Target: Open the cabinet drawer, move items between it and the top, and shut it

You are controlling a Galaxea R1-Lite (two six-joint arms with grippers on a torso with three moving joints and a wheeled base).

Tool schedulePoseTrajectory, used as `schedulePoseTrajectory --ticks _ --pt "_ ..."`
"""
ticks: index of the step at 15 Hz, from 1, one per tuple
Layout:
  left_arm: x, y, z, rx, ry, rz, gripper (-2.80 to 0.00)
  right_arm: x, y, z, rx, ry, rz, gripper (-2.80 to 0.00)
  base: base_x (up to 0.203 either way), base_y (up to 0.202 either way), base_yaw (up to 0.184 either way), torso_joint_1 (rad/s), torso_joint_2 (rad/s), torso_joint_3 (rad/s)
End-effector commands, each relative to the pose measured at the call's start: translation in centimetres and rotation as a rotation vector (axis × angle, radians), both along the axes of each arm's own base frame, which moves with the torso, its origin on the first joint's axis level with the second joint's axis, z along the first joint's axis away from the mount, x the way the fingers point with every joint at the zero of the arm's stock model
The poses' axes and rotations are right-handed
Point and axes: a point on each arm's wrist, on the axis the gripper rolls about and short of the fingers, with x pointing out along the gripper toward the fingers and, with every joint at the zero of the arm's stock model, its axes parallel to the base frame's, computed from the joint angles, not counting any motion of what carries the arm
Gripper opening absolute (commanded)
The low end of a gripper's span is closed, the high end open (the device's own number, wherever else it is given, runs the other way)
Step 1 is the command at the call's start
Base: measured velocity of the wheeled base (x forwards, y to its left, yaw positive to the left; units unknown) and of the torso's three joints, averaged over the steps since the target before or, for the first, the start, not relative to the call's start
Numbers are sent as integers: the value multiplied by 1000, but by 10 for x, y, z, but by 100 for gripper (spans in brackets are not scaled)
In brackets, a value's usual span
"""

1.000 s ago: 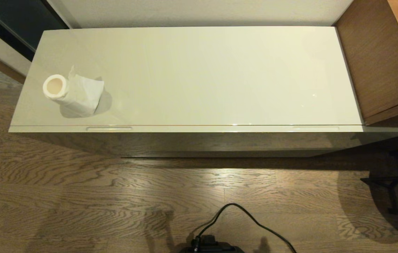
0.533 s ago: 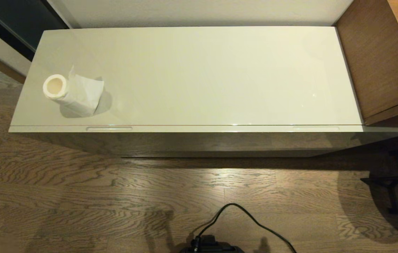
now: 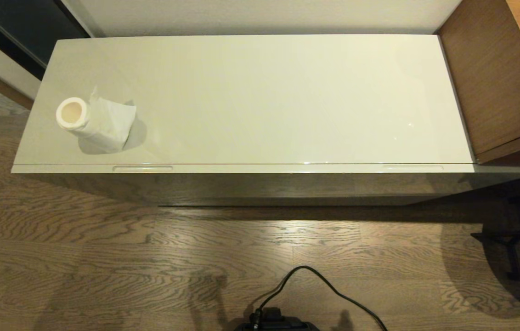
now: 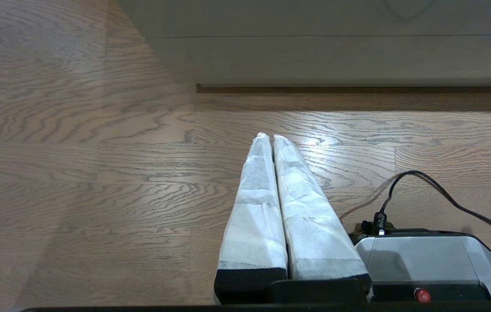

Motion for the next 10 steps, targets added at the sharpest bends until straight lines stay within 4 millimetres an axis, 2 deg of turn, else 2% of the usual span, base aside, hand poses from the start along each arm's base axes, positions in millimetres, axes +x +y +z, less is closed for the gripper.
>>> schedulePoseTrajectory --ticks 1,10 --pt "0 0 0 0 4 1 -280 0 0 0 0 1 0 -280 0 0 0 0 0 0" --pt "0 0 0 0 4 1 -280 0 0 0 0 1 0 -280 0 0 0 0 0 0"
